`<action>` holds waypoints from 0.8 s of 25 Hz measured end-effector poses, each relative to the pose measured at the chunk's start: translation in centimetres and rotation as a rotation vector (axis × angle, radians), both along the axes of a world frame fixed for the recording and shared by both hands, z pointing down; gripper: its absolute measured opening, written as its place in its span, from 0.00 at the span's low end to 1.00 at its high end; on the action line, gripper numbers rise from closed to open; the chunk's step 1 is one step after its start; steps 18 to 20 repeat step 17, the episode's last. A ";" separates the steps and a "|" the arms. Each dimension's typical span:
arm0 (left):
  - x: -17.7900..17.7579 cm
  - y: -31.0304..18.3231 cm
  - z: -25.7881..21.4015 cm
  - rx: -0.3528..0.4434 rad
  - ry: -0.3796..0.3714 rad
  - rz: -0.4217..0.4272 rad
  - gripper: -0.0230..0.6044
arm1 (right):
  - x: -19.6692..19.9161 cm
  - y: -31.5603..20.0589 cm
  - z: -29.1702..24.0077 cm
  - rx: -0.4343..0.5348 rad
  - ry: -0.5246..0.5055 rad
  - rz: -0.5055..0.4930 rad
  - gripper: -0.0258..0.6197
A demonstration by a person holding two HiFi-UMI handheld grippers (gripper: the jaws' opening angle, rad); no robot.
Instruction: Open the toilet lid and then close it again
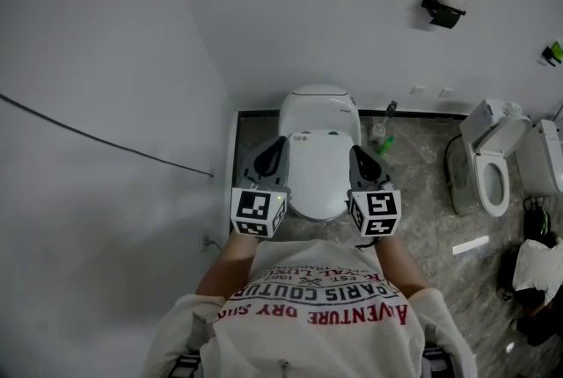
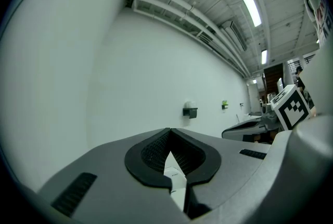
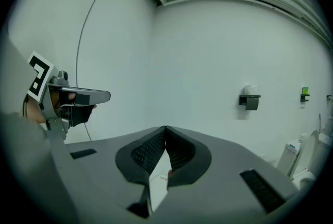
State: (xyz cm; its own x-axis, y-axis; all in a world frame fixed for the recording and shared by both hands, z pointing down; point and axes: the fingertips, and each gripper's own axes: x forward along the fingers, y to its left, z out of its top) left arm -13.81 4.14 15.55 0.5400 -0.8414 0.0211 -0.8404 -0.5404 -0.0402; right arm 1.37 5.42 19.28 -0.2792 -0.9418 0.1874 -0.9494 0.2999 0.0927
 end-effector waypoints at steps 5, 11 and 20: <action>0.1 -0.3 1.0 -0.014 -0.013 0.012 0.05 | 0.0 -0.3 0.9 -0.025 -0.034 0.000 0.06; 0.0 -0.5 1.2 -0.032 -0.022 0.016 0.05 | 0.2 -0.4 1.0 -0.041 -0.031 0.009 0.06; 0.0 -1.0 1.7 -0.053 -0.013 0.020 0.05 | 0.3 -0.9 1.3 -0.053 -0.036 0.015 0.06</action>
